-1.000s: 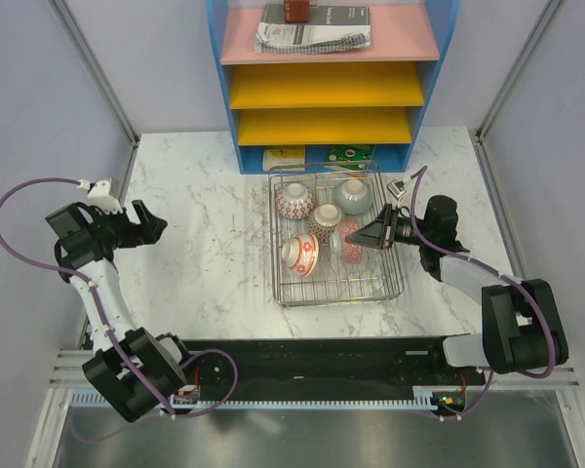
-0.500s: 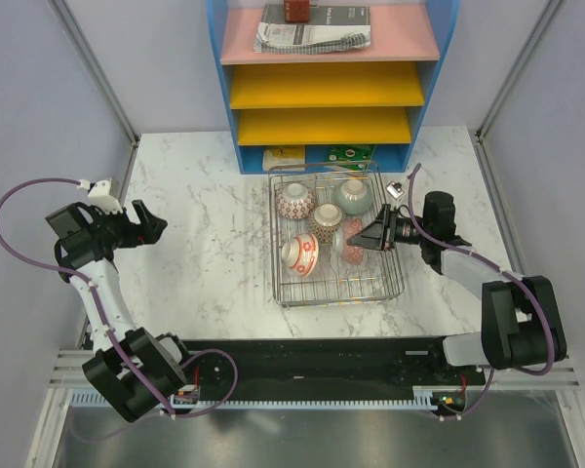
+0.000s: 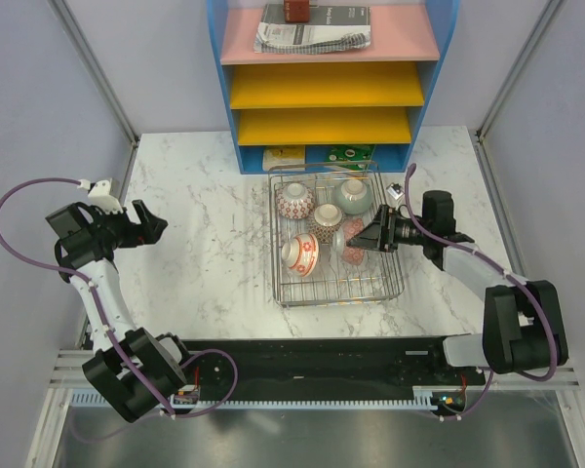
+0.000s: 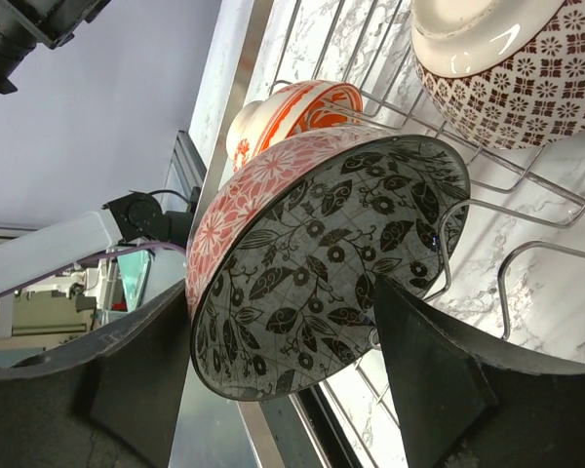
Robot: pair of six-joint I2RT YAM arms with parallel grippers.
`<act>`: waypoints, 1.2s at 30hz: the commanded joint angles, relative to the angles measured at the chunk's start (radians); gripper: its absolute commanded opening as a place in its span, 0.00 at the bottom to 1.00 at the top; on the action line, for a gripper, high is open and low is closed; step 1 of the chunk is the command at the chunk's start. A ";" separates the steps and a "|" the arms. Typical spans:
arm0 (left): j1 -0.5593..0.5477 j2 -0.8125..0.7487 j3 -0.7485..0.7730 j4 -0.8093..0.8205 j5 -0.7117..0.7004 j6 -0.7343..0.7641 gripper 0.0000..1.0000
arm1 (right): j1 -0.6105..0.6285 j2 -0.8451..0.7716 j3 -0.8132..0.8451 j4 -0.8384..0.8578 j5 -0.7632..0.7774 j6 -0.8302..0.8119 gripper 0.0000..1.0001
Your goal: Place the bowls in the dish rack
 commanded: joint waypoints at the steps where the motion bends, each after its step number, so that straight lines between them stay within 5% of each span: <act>1: -0.003 -0.022 -0.001 0.008 0.037 0.014 1.00 | -0.007 -0.021 0.032 -0.077 0.099 -0.085 0.79; 36: -0.006 -0.037 -0.043 0.015 0.049 0.025 1.00 | -0.019 -0.050 0.200 -0.317 0.196 -0.214 0.79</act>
